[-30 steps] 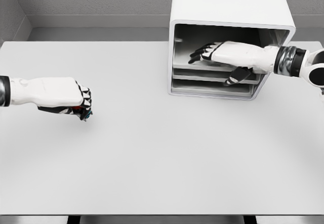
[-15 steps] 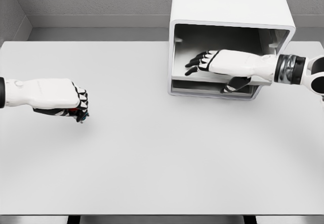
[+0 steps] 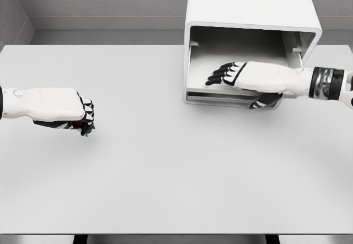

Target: Slide open multi-storey tabletop storage cabinets and put open load switch and slide close multi-storey tabletop storage cabinets

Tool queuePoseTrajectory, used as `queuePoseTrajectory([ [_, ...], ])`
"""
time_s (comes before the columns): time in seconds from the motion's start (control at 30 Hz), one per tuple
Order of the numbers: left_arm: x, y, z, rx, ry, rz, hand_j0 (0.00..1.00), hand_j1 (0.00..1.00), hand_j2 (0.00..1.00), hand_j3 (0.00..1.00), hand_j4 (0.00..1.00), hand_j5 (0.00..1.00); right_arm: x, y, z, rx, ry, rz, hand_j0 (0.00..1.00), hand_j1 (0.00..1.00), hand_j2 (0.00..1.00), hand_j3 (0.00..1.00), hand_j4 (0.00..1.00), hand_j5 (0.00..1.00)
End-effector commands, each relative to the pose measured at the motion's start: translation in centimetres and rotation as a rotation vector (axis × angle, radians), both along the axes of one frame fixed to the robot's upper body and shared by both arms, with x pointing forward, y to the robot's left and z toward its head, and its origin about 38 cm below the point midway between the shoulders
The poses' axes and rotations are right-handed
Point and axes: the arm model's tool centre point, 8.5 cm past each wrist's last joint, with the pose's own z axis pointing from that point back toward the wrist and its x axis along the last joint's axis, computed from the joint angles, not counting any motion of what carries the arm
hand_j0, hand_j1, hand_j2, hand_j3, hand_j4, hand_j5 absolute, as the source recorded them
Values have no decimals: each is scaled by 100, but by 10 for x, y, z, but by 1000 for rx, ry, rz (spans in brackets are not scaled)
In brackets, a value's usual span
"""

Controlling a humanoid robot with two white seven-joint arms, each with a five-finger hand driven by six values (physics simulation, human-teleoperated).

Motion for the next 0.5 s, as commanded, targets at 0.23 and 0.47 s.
queuePoseTrajectory([
  [0.23,-3,2,3,2,0,2,32,32,32,32,32,32,-8,-5,4,-2,-8,3,100,100,100,100,100,100],
  [0.47,-3,3,3,3,0,3,32,32,32,32,32,32,-13,-15,6,-23,-16,-9,100,100,100,100,100,100],
])
